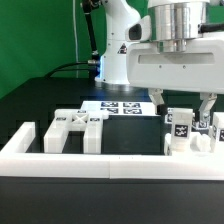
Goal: Assemble chair
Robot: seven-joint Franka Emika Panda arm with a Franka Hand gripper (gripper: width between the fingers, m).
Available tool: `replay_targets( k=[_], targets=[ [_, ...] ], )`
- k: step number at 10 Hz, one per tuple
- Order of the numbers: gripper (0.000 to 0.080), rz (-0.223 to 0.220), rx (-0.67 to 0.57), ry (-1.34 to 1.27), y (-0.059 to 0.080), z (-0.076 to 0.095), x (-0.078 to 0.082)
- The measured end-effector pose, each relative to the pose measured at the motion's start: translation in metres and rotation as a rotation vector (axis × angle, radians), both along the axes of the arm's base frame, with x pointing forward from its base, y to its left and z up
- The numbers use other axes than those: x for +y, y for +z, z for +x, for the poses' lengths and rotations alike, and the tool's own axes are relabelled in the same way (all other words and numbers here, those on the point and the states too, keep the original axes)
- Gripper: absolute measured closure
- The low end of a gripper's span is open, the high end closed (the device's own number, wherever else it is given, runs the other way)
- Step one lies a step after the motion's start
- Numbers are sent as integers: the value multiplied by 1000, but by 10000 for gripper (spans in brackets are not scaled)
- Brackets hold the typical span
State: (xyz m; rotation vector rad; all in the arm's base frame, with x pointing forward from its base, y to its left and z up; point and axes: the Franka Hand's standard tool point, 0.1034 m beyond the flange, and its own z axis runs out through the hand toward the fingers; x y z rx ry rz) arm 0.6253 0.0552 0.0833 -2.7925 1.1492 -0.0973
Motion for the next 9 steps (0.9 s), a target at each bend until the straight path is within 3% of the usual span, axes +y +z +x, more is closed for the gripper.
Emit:
replay_targets(
  k=[6,7,8,9],
  targets=[
    [151,-79,-26,465,-1,-1,-1],
    [237,-95,-22,495,-1,-1,1],
    [373,-94,-22,489,-1,-1,-1],
    [373,-95,-22,489,-1,-1,-1]
  ],
)
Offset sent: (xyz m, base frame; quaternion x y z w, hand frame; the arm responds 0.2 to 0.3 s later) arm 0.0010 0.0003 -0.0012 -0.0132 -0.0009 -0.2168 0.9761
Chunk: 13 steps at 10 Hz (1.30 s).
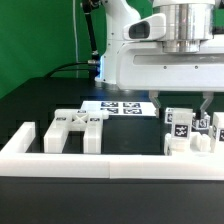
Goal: Assemble chair
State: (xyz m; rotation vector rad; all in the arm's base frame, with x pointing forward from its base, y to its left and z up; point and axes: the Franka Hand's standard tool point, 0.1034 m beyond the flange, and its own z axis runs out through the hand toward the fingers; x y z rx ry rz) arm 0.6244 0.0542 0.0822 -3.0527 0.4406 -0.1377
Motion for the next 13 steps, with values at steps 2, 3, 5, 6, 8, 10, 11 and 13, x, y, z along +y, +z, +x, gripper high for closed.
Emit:
replay_targets(
  k=[2,3,5,6,8,10,11,13],
  targets=[
    [511,3,1,-28,0,0,0],
    [511,5,2,-42,0,0,0],
    [511,20,8,-194,0,0,1],
    [511,29,11,-278,-1,0,1],
    [509,50,20,-472,-1,0,1],
    [509,73,30,-660,-2,-1,3],
    [509,82,34,-752,-2,-1,3],
    [509,108,45,-946,-2,-1,3]
  ],
)
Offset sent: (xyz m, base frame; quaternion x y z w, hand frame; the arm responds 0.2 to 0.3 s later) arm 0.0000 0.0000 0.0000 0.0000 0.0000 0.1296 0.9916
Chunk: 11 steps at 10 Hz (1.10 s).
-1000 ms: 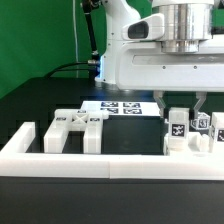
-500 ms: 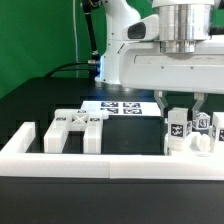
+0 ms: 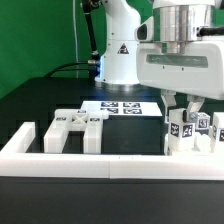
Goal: Assemble chair
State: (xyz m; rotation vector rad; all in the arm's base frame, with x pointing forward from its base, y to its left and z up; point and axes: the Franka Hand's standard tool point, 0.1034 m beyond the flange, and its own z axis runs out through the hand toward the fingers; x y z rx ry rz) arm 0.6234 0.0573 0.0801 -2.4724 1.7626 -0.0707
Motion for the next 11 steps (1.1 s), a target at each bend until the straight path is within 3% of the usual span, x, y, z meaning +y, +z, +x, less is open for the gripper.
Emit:
replay_targets(
  k=[6,10,11],
  targets=[
    [509,99,28,-576,-1,1,0],
    [509,120,39,-714,-1,2,1],
    [418,114,36,-660,-2,1,1]
  ],
)
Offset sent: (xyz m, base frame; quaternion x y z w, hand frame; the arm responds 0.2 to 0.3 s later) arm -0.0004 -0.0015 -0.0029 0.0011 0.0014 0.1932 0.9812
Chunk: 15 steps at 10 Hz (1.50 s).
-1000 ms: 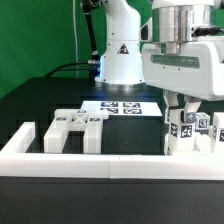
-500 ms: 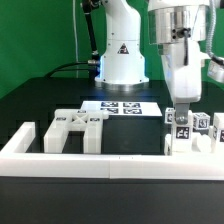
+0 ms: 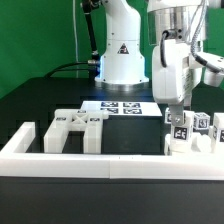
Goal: Assemble chair
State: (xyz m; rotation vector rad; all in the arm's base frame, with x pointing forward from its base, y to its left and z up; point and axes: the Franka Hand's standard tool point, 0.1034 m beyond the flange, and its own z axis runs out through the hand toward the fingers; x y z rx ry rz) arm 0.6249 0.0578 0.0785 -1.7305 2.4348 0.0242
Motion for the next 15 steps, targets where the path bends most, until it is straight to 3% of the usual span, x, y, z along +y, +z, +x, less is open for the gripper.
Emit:
replay_targets(
  k=[1,2,3,11,15],
  targets=[
    [244,-5,-3,45,0,0,-1],
    [244,-16,-11,128,0,0,-1],
    [169,-30,-23,250,0,0,0],
    [151,-127,-106,1103,1,3,-6],
    [151,-168,-98,1406,1,1,-5]
  ],
)
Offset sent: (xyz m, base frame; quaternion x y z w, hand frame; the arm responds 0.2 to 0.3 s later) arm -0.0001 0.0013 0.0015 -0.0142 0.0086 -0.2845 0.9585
